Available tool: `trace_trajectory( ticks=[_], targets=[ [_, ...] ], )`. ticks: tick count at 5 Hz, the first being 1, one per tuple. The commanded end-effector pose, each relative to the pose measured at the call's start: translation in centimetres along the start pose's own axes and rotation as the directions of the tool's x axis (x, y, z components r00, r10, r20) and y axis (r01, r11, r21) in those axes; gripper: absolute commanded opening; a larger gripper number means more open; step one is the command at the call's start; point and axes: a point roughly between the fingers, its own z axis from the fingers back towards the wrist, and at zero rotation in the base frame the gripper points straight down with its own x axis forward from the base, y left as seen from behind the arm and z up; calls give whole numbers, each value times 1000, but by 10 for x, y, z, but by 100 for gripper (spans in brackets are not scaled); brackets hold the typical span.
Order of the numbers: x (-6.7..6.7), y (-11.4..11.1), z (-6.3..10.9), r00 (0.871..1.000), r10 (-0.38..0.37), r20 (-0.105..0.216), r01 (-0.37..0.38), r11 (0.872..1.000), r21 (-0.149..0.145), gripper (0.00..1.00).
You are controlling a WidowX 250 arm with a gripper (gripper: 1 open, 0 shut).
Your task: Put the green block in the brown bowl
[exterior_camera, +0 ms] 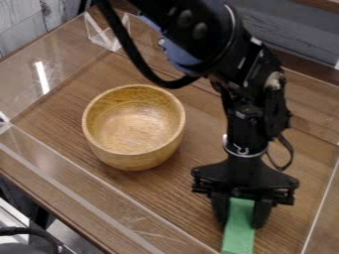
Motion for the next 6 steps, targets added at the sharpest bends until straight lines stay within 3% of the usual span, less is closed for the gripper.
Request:
trace_trajectory(
  ticks=[1, 3, 4, 6],
  targets=[
    [-5, 0, 17, 999, -35, 2, 35, 999, -7, 0],
    [-11, 6, 50, 995, -96, -6, 96, 995, -10, 0],
    [-11, 13, 68, 997, -80, 3, 80, 997, -21, 0],
    [16, 58, 130, 998, 21, 51, -18, 999, -46, 0]
  ],
)
